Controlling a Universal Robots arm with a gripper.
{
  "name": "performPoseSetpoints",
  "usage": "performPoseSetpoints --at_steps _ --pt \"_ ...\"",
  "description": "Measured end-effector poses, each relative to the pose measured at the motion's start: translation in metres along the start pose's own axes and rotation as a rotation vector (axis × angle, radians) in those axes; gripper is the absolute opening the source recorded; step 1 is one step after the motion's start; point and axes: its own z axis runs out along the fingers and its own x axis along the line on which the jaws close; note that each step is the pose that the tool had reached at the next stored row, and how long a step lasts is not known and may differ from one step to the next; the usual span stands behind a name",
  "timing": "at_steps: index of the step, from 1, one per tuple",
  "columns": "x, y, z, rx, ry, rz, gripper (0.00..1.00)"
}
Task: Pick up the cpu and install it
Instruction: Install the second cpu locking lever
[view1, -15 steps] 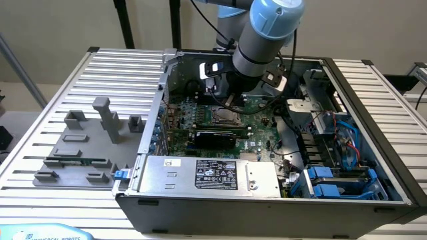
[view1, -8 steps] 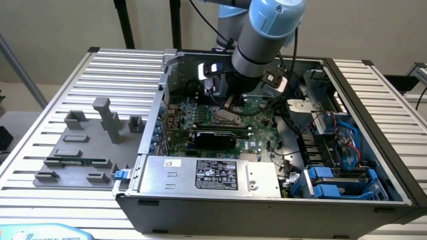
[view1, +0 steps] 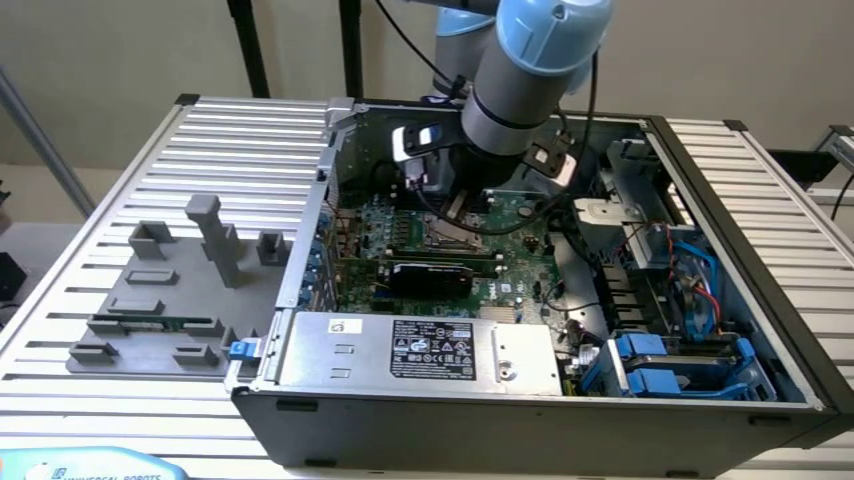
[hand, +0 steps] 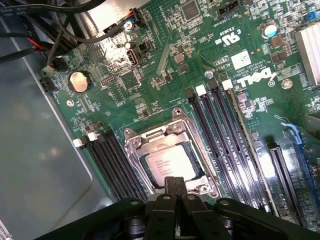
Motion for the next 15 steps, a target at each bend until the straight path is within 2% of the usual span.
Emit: performPoseSetpoints --at_steps 9,15 --pt "-0.015 0.0035 -0.0125 -0.0025 -0.0051 0.001 0.11" --pt "-0.029 -0.0058 -0.0183 -0.0025 -0.0051 0.001 0.11"
